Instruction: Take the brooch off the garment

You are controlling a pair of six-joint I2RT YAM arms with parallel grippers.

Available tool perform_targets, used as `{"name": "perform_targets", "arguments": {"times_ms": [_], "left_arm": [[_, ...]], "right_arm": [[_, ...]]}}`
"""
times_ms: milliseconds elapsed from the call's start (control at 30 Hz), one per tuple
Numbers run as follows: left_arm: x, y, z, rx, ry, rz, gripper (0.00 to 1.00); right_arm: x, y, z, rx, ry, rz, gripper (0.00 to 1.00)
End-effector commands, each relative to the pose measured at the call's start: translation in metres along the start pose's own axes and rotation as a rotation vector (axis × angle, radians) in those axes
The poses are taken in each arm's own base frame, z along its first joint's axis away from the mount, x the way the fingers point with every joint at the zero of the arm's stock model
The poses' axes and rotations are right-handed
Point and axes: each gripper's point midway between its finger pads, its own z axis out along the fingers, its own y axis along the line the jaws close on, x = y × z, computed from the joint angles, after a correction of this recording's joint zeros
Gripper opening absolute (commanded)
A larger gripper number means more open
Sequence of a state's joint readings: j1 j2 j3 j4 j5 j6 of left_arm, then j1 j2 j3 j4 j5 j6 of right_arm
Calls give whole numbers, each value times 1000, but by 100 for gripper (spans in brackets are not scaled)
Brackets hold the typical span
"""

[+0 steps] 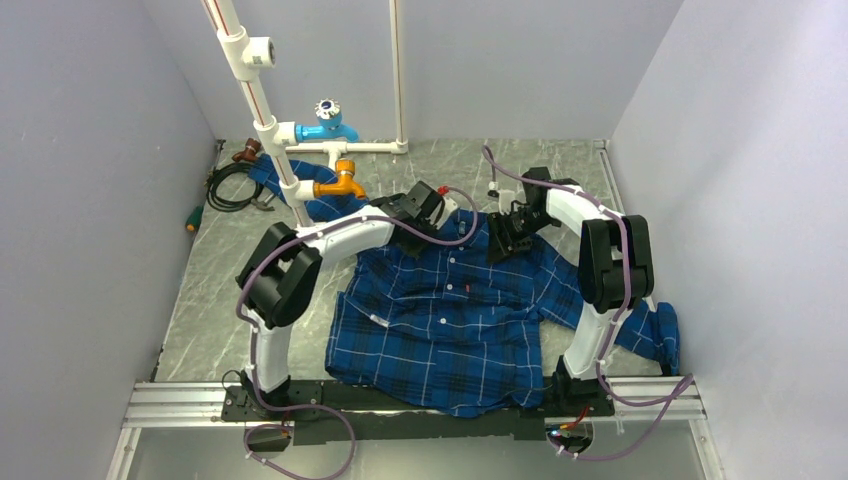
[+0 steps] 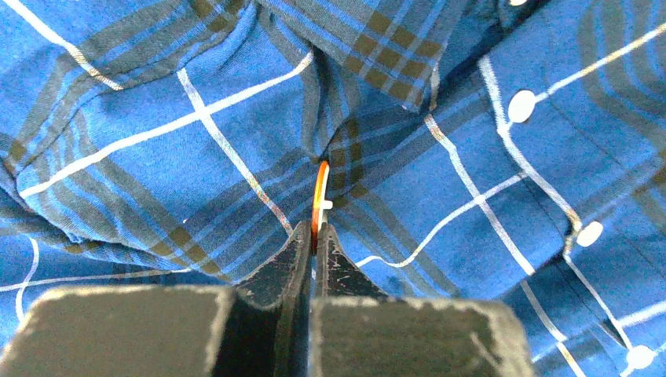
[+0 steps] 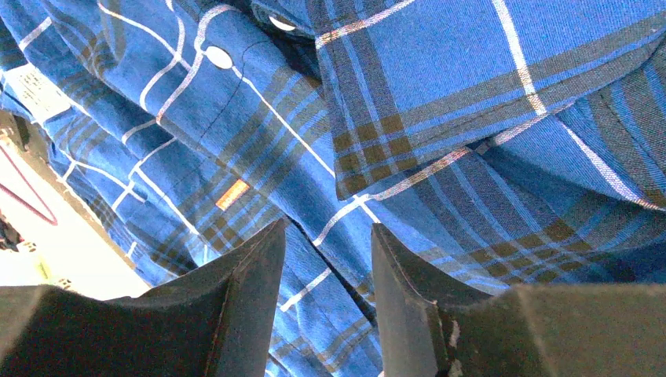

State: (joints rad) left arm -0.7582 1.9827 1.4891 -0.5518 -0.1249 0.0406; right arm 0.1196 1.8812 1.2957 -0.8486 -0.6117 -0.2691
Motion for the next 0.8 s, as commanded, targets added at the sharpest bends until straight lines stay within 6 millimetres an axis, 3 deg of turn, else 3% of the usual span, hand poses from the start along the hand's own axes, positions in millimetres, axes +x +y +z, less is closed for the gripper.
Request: {"name": "perform_targets", "arguments": {"times_ms": [0,367,767], "left_arm": [[-33,-10,-33,106,-156,17,0],[-48,-30,-58,242,-264,120,0],[-50,-45,-83,361,-440,309,0]], "right_arm": [[-8,7,-5,-18,-46,-43,47],[-20,22,-16,-50,-149,-152,48],[-40,74,-52,-137,-436,-486,51]]}}
